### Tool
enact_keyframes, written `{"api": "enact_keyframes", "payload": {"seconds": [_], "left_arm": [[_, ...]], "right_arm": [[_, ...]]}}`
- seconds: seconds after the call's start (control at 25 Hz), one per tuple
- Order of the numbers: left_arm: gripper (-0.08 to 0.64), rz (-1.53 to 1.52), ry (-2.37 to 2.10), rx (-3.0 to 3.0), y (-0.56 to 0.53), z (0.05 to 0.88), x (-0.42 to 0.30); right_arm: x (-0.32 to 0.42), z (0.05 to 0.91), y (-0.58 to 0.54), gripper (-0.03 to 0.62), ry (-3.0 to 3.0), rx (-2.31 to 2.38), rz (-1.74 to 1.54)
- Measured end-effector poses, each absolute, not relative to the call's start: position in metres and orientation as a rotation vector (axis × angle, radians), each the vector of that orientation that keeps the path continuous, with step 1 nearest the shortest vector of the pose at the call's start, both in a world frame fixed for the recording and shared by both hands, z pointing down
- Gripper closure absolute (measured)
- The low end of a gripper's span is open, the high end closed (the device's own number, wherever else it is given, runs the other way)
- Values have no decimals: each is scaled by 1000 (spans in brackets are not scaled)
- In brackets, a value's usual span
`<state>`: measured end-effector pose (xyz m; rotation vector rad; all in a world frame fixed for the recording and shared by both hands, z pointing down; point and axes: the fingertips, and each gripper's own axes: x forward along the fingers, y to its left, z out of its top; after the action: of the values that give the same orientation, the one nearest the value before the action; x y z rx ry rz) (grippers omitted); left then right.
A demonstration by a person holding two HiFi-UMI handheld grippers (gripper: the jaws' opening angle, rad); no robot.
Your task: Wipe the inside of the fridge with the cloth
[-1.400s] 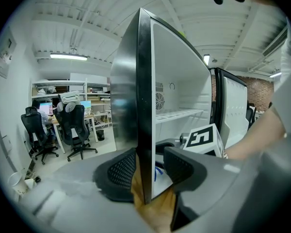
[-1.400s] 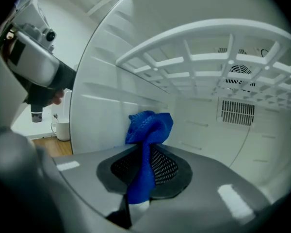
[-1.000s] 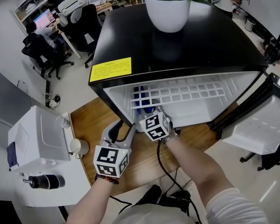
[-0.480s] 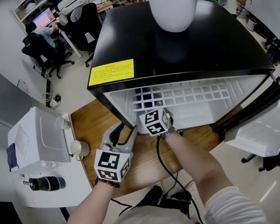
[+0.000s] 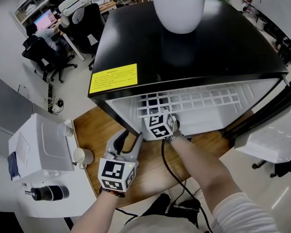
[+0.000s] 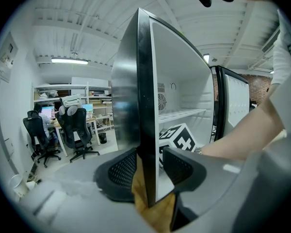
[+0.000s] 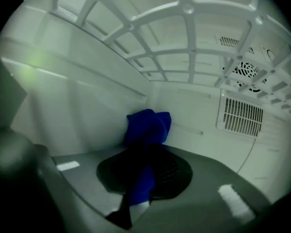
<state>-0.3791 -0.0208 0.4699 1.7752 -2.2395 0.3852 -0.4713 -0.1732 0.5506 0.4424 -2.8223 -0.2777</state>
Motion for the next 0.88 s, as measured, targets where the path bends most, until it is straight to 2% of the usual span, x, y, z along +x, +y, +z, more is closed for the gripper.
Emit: {"api": "enact_keyframes", "payload": {"seconds": [0.88], "left_arm": [[383, 368, -2264, 1747, -22, 471, -381]], "right_arm": [[-430, 548, -230, 543, -2747, 672, -285]]}}
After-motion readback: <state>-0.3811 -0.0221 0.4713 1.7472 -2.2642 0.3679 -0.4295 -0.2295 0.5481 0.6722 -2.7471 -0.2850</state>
